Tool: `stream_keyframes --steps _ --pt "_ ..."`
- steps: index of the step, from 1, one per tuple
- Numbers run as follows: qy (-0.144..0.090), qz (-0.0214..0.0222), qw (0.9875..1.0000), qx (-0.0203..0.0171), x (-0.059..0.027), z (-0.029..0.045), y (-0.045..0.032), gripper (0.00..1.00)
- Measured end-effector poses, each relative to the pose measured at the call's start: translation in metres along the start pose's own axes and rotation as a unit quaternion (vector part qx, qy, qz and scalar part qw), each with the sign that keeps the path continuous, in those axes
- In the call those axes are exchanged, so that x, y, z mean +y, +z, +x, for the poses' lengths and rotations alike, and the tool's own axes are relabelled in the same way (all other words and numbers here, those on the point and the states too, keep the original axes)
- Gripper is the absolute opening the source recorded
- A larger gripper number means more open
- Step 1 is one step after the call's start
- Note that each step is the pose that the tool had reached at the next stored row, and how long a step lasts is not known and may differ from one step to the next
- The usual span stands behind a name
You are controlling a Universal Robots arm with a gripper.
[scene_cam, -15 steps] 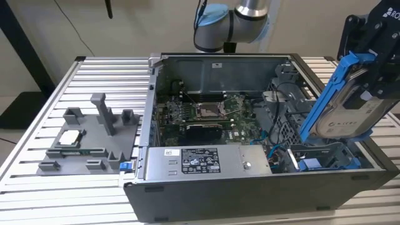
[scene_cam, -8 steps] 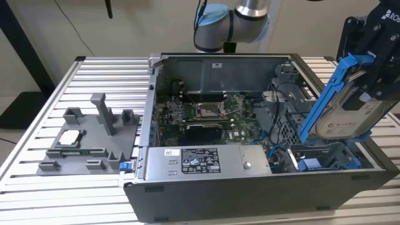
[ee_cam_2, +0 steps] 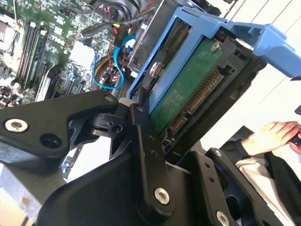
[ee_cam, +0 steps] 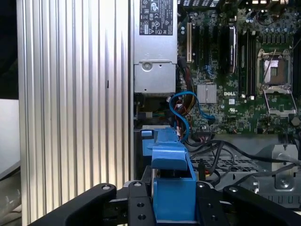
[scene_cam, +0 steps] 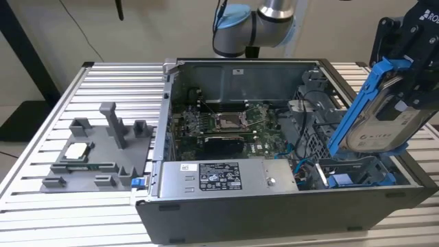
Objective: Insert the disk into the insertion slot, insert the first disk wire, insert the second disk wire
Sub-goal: 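Insert the disk into the insertion slot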
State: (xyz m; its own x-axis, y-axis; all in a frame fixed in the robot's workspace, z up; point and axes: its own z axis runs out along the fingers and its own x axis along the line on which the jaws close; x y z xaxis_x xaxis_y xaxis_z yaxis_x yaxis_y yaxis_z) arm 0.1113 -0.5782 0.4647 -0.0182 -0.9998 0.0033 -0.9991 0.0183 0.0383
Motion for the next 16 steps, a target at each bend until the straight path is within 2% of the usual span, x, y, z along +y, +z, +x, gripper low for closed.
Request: stream_keyframes --steps 5,16 --pt "0.0 -0.0003 1.0 0.0001 0.0001 0.0 -0.0035 0.33" --pt "0.0 0.0002 1.0 0.0 0.0001 0.0 -0.0041 0.33"
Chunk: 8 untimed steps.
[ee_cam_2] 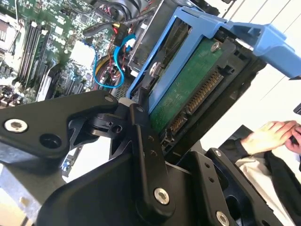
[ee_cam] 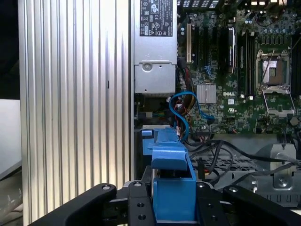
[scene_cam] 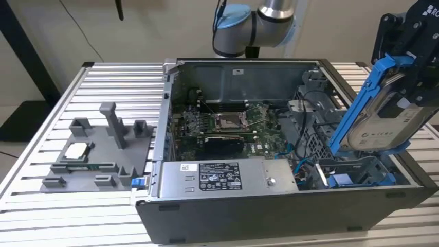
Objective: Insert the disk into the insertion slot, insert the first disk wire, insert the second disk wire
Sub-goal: 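Insert the disk into the insertion slot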
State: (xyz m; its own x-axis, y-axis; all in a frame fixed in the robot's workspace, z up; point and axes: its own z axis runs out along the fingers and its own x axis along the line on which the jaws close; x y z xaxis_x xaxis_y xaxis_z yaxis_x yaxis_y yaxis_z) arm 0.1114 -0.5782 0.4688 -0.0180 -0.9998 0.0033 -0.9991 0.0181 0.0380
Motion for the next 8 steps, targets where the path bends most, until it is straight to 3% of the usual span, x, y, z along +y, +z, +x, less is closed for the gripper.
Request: stream_keyframes --steps 4,8 --pt "0.0 0.0001 1.0 0.0002 -0.001 -0.0001 0.0011 0.33" --pt "0.0 0.0001 1.0 0.0004 -0.0048 -0.0002 0.0083 0.33"
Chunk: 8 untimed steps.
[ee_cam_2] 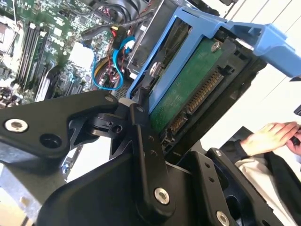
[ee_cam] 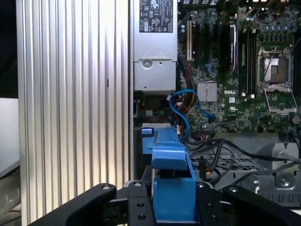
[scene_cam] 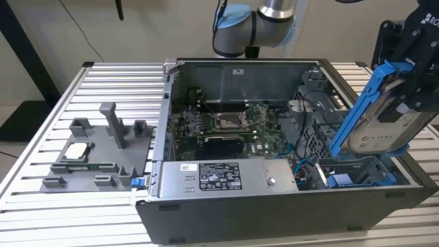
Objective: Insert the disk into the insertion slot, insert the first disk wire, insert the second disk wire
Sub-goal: 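Insert the disk into the insertion slot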
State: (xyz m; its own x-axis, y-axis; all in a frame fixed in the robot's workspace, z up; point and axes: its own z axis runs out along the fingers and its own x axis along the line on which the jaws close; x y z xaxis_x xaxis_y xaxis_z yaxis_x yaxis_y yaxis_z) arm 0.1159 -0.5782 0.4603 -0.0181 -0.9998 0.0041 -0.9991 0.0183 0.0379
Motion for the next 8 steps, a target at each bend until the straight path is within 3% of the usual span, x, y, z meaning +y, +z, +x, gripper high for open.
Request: stream_keyframes --steps 4,8 --pt "0.0 -0.0004 1.0 0.0001 -0.0036 0.0 0.007 0.33" --pt "0.0 -0.0009 1.0 0.0002 -0.0056 -0.0001 0.008 0.33"
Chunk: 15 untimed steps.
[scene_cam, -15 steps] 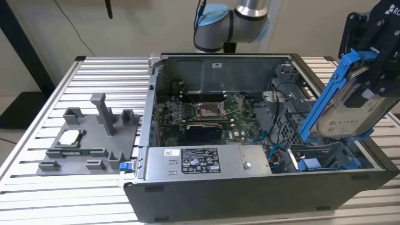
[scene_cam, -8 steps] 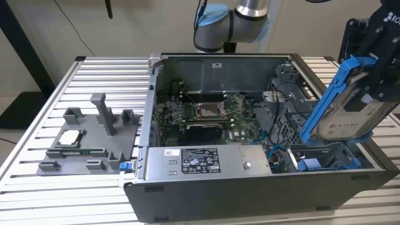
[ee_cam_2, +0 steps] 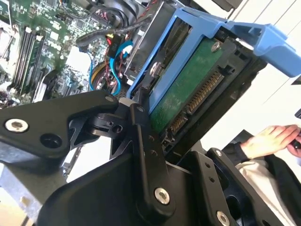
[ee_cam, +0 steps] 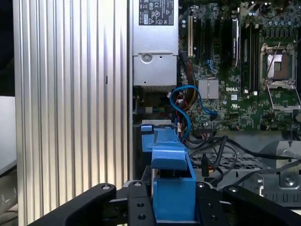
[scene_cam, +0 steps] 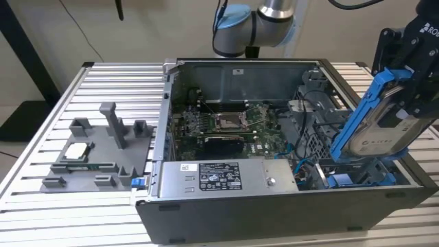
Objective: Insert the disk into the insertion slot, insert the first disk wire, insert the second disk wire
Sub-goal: 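Insert the disk into the insertion slot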
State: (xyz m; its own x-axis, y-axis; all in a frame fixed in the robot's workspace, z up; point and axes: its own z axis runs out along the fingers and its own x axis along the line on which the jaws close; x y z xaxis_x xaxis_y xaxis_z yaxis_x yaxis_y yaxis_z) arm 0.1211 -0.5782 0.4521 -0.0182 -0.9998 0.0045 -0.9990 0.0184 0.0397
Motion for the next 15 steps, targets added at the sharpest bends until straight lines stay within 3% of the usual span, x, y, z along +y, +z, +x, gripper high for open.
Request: stream_keyframes --steps 3,7,15 --pt "0.0 0.0 1.0 0.0 -0.0005 0.0 0.0004 0.33" --pt "0.0 0.0 1.0 0.0031 -0.0006 -0.0005 0.0044 0.33" --pt "0.0 0.0 1.0 0.0032 -0.001 -0.0006 0.0075 0.33"
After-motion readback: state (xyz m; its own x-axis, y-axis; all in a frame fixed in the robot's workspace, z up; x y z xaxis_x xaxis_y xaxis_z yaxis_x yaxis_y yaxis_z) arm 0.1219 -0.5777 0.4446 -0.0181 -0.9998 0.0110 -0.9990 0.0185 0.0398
